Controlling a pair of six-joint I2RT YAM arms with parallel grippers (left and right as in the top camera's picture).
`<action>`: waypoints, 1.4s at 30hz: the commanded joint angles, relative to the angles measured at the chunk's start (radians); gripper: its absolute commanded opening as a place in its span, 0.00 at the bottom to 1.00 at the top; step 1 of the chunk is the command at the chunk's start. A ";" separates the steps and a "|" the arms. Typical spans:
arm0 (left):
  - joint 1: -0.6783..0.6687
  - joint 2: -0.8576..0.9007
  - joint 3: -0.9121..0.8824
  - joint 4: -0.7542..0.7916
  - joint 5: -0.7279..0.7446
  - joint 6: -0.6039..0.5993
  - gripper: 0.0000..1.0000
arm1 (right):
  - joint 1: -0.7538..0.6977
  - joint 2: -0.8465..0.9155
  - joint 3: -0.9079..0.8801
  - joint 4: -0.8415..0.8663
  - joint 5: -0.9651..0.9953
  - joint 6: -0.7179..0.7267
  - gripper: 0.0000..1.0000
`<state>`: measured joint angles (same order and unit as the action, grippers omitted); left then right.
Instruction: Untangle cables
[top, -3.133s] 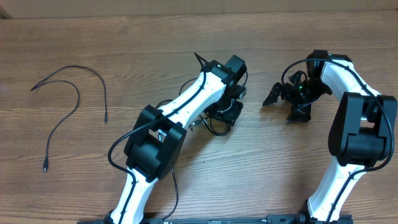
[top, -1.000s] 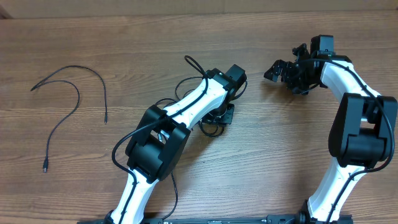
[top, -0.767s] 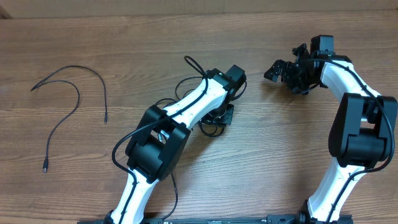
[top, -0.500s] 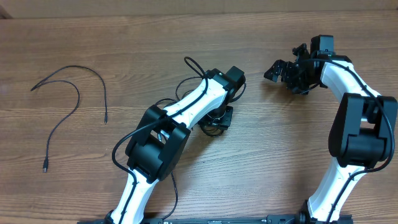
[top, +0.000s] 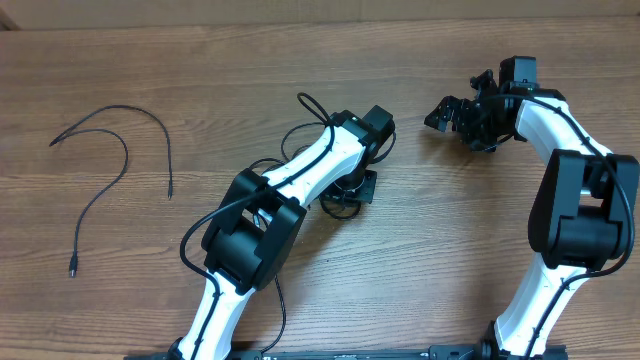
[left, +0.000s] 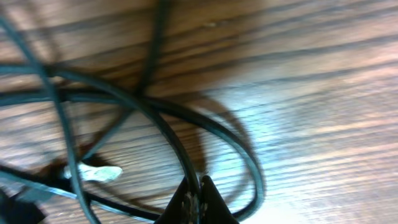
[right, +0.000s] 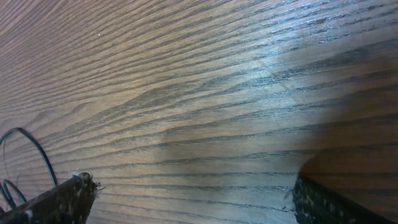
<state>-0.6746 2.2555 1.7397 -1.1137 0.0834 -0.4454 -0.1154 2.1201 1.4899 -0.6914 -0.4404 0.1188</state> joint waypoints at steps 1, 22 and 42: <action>-0.003 -0.023 -0.005 0.015 0.131 0.123 0.05 | 0.005 0.016 -0.011 0.006 0.003 -0.007 1.00; 0.077 -0.698 0.026 0.188 -0.043 0.188 0.04 | 0.005 0.016 -0.011 0.006 0.003 -0.007 1.00; 0.092 -0.930 0.023 0.212 -0.043 0.188 0.04 | 0.005 0.016 -0.011 0.006 0.003 -0.007 1.00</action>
<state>-0.5865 1.2793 1.7561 -0.8661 0.0544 -0.2771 -0.1150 2.1201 1.4899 -0.6914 -0.4408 0.1184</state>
